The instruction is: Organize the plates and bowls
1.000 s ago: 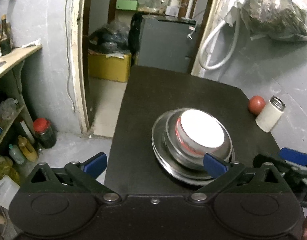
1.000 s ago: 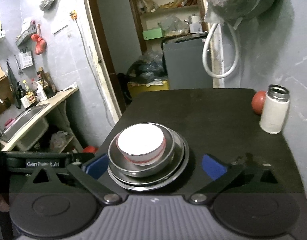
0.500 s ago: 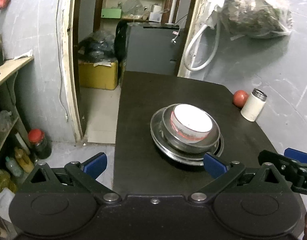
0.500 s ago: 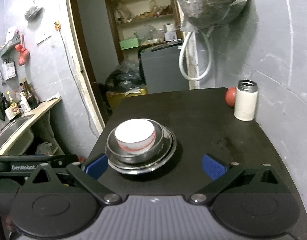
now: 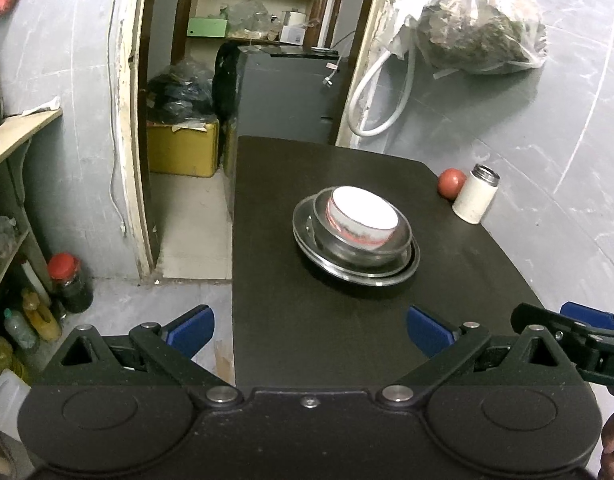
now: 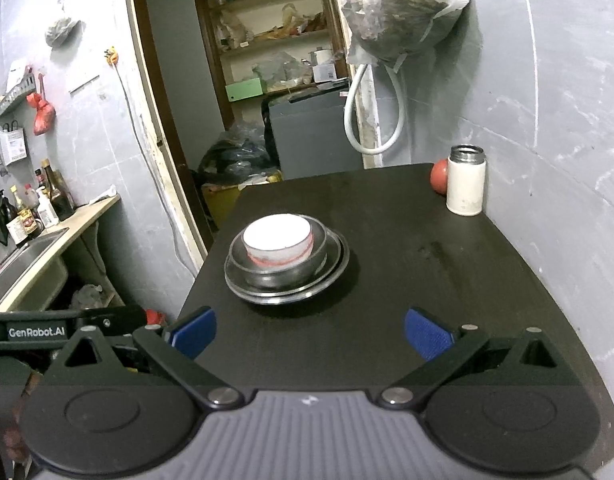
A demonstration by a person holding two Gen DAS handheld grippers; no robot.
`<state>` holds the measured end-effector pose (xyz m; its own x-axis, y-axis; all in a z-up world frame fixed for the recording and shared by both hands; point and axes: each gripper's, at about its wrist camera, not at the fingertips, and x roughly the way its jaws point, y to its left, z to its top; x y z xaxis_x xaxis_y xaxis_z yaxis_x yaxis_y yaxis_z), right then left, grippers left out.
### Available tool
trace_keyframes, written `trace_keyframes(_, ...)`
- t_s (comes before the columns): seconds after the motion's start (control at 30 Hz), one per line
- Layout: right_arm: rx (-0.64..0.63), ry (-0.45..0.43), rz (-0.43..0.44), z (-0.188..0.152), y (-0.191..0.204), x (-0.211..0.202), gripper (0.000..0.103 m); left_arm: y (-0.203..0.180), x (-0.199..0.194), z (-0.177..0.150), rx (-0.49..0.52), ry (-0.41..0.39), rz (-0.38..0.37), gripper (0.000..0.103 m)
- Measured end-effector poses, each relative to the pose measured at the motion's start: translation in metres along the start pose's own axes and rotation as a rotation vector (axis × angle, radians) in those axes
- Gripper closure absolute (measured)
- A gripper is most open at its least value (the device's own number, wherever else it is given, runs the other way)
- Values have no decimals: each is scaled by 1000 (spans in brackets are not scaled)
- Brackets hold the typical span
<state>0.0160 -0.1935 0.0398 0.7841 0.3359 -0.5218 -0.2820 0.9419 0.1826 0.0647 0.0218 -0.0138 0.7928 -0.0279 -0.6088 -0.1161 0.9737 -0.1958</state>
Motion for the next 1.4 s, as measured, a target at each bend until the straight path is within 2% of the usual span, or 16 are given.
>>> trace_keyframes(0.2,3,13,-44,-14,8,-15,0,5,-12,-14,1,6,-27,1)
trace_keyframes(0.67,2,39,-86,-37,13,-35,0,7,-26,-37,23,23,-59,1)
trace_keyframes(1.4,-11,67,-57,-40,6,-35,0,4,-33,-47,23,43,-40,1)
